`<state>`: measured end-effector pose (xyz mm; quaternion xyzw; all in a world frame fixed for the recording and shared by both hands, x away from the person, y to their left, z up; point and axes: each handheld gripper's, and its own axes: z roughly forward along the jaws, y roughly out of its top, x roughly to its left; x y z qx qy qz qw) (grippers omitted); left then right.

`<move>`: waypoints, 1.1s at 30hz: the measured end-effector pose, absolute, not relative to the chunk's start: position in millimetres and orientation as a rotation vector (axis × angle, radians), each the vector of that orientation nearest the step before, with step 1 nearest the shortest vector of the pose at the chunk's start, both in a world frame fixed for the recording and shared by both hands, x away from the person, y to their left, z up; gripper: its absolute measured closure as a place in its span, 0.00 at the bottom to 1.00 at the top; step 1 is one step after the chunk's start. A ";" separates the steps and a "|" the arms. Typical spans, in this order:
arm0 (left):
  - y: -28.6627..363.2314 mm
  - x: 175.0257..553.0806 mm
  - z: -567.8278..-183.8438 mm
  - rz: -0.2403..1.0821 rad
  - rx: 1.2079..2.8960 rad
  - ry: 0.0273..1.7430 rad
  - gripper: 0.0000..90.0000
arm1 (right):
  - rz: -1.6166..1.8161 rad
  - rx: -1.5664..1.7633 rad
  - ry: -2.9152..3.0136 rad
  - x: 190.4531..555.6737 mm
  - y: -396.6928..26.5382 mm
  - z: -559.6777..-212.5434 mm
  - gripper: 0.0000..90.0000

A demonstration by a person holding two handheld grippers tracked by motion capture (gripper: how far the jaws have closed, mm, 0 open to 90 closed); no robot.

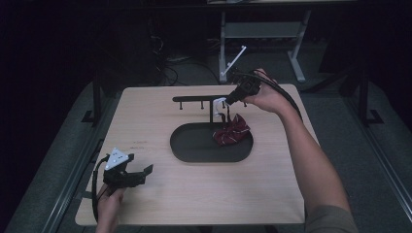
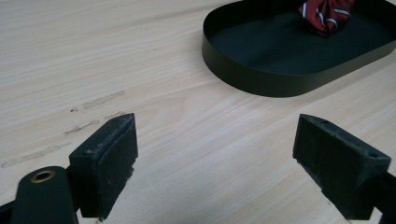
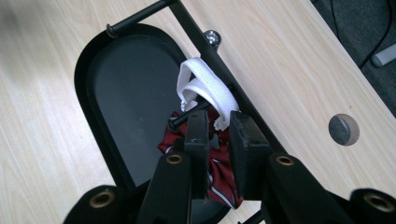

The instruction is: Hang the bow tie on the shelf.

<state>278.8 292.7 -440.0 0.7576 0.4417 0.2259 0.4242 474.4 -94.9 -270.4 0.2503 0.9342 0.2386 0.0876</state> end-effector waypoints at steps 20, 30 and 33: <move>292.4 279.4 -440.1 0.563 1.896 1.105 0.15 | 0.779 0.749 2.786 465.5 -106.6 -270.6 0.82; 291.2 280.4 -440.3 0.564 1.894 1.096 0.15 | 0.814 0.761 2.788 461.0 -112.4 -273.4 0.80; 291.4 280.1 -440.3 0.563 1.895 1.098 0.15 | 0.824 0.767 2.787 459.4 -115.0 -273.3 0.80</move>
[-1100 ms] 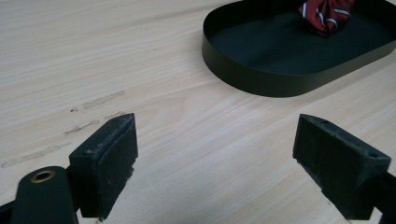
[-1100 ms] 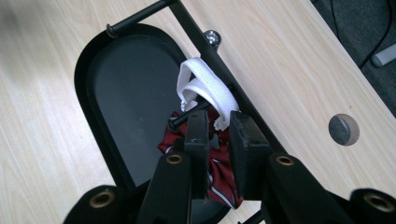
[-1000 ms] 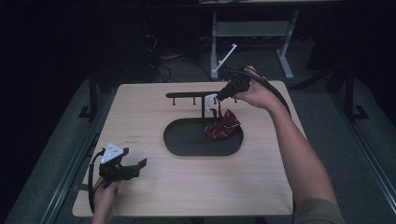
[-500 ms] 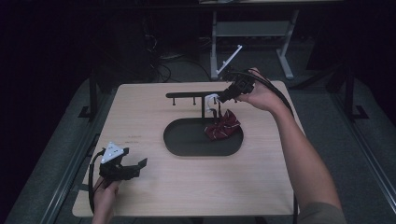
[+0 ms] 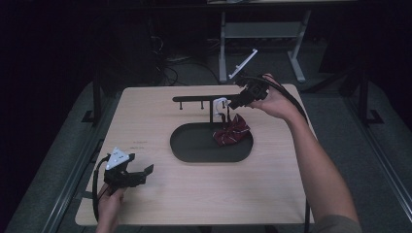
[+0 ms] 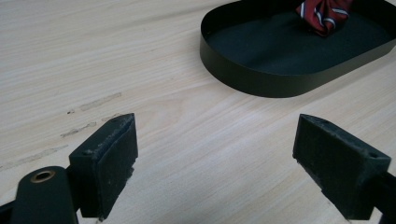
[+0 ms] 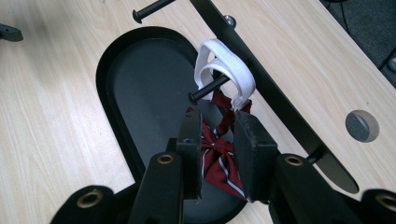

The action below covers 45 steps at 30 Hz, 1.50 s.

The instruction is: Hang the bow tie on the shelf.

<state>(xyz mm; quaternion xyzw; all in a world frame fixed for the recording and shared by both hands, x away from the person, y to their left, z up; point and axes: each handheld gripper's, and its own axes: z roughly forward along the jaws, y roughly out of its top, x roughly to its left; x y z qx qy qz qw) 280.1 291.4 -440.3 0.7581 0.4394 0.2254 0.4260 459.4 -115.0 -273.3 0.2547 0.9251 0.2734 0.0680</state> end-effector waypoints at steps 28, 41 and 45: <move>292.7 279.3 -440.9 0.566 1.893 1.108 0.15 | 0.903 0.818 2.775 444.8 -136.8 -285.4 0.73; 293.4 279.3 -440.7 0.568 1.891 1.107 0.15 | 0.921 0.830 2.777 438.3 -143.6 -294.1 0.70; 294.1 279.2 -440.5 0.570 1.890 1.108 0.15 | 0.933 0.837 2.783 435.0 -145.4 -296.9 0.69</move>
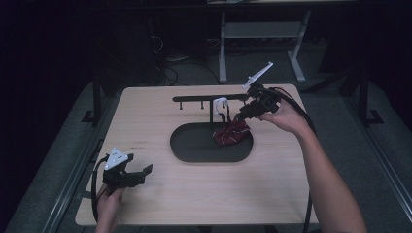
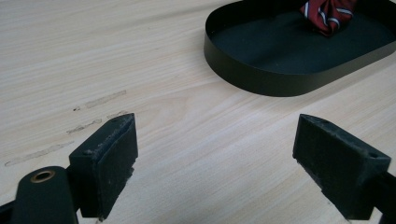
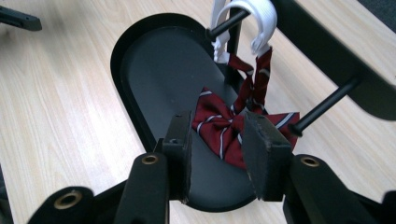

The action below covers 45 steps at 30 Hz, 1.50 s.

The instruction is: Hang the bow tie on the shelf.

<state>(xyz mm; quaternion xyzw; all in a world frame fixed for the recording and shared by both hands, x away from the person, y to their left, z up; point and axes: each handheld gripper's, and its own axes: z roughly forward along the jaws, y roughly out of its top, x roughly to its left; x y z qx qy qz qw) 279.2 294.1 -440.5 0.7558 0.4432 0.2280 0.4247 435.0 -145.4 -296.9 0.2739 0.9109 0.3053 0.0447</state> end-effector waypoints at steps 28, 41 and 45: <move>292.3 279.1 -440.1 0.568 1.902 1.103 0.15 | 0.991 0.874 2.770 412.7 -164.8 -313.1 0.67; 291.4 278.9 -440.5 0.573 1.902 1.097 0.15 | 1.024 0.895 2.761 401.8 -174.4 -322.6 0.64; 291.3 278.6 -440.1 0.573 1.906 1.097 0.15 | 1.033 0.916 2.755 399.5 -179.5 -324.7 0.63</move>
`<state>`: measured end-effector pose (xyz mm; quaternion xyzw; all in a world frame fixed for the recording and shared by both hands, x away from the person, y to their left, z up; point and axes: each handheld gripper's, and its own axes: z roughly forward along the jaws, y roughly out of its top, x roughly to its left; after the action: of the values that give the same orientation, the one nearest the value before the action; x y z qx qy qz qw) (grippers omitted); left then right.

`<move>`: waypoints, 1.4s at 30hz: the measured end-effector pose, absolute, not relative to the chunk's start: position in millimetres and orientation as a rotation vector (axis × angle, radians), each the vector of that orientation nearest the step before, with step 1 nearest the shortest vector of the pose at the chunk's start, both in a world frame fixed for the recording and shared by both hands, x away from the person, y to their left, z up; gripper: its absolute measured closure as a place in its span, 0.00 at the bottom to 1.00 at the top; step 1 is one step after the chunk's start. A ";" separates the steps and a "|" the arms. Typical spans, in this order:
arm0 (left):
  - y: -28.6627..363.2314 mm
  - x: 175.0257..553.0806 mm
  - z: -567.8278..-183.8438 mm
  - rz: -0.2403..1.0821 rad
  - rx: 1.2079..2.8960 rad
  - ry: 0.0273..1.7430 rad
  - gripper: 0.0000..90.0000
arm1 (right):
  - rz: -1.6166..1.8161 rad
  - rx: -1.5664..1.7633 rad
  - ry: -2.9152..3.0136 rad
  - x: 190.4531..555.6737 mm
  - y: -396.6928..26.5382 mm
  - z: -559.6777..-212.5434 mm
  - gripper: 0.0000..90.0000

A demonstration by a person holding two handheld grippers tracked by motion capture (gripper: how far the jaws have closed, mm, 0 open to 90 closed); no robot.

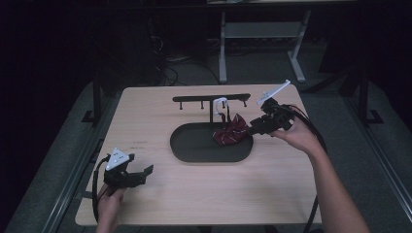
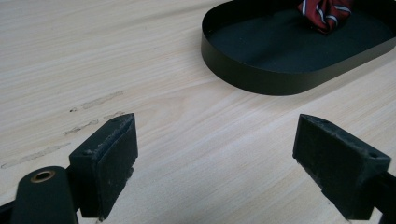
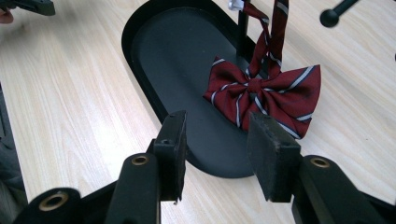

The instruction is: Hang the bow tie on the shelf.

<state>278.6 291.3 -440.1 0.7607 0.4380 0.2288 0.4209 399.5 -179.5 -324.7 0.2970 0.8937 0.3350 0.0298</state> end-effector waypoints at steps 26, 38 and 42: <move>290.4 278.6 -441.0 0.572 1.906 1.100 0.15 | 1.056 0.976 2.745 384.1 -196.6 -344.7 0.55; 289.9 278.6 -441.0 0.574 1.912 1.095 0.15 | 1.075 1.003 2.740 376.0 -203.5 -354.2 0.53; 289.9 278.6 -441.2 0.574 1.913 1.096 0.15 | 1.076 1.006 2.743 373.9 -205.1 -358.8 0.52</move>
<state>278.6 289.9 -441.2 0.7626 0.4371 0.2286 0.4184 373.9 -205.1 -358.8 0.3231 0.8809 0.3455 0.0141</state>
